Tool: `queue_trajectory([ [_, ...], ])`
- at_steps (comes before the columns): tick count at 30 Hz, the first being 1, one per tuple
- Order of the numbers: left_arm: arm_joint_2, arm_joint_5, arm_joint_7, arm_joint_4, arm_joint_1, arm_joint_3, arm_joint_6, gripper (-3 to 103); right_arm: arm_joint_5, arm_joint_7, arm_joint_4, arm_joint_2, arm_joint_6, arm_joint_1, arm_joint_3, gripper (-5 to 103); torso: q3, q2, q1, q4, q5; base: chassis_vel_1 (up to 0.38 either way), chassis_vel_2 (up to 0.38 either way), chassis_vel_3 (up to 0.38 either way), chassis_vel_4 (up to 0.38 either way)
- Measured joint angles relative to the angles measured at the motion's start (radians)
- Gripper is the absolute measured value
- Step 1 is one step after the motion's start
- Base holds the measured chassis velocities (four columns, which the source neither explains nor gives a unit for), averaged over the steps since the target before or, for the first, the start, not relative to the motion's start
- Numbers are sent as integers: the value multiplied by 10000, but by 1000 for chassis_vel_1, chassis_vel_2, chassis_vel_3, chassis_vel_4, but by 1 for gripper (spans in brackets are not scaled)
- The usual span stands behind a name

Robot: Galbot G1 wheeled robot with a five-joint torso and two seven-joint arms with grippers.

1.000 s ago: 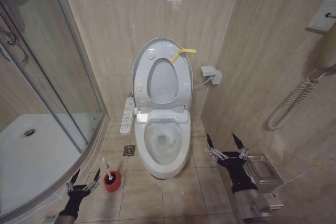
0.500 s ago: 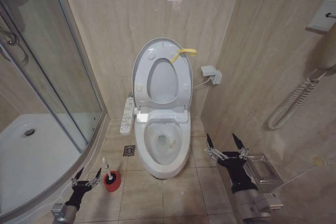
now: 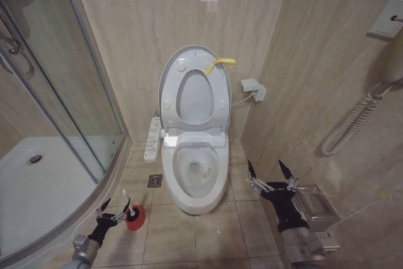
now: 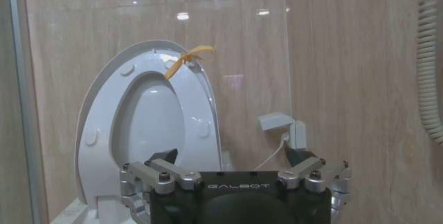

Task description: Open the toilet lid, clean the toilet bowl with a toilet brush, close the toilet lid, and flush.

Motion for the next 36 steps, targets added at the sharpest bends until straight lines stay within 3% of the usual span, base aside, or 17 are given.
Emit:
queue_trajectory([
  [13, 151, 189, -6, 627, -990, 593, -70, 96, 0, 0, 0, 0, 0, 0, 0, 100, 0, 0, 0, 1, 1, 0, 0, 0, 0],
  [14, 151, 210, -5, 655, -1016, 609, -64, 89, 0, 0, 0, -1, 0, 0, 0, 100, 0, 0, 0, 1, 1, 0, 0, 0, 0],
  [20, 140, 249, 57, 778, -1024, 631, -55, 89, 0, 0, 0, 0, 0, 0, 0, 100, -1, 0, 0, 2, 1, 0, 0, 0, 0],
  [21, 141, 243, 76, 780, -1007, 619, -58, 77, 0, 0, 0, 0, 0, 0, 0, 100, -1, 0, 0, 2, 1, 0, 0, 0, 0],
  [28, 151, 273, 81, 1219, -1233, 572, -290, 77, 0, 0, 0, 0, 0, 0, 0, 100, -1, 0, 0, 0, 0, 0, 0, 0, 0],
  [29, 161, 286, 78, 1285, -1272, 570, -302, 50, 0, 0, 1, 0, 0, 0, 0, 100, -1, 0, 0, -1, 0, 0, 0, 0, 0],
  [34, 183, 292, 89, 1291, -1200, 560, -303, 50, 0, 0, 0, 0, 0, 0, 0, 100, 0, 0, 0, 3, 0, 0, 0, 0, 0],
  [35, 178, 292, 105, 1272, -1172, 553, -303, 24, 0, 0, 0, 0, 0, 0, 0, 100, -1, 0, 0, 3, 1, 0, 0, 0, 0],
  [36, 170, 292, 120, 1254, -1150, 548, -302, 24, 0, 0, 0, 0, 0, 0, 0, 100, -1, 0, 0, 3, 0, 0, 0, 0, 0],
])
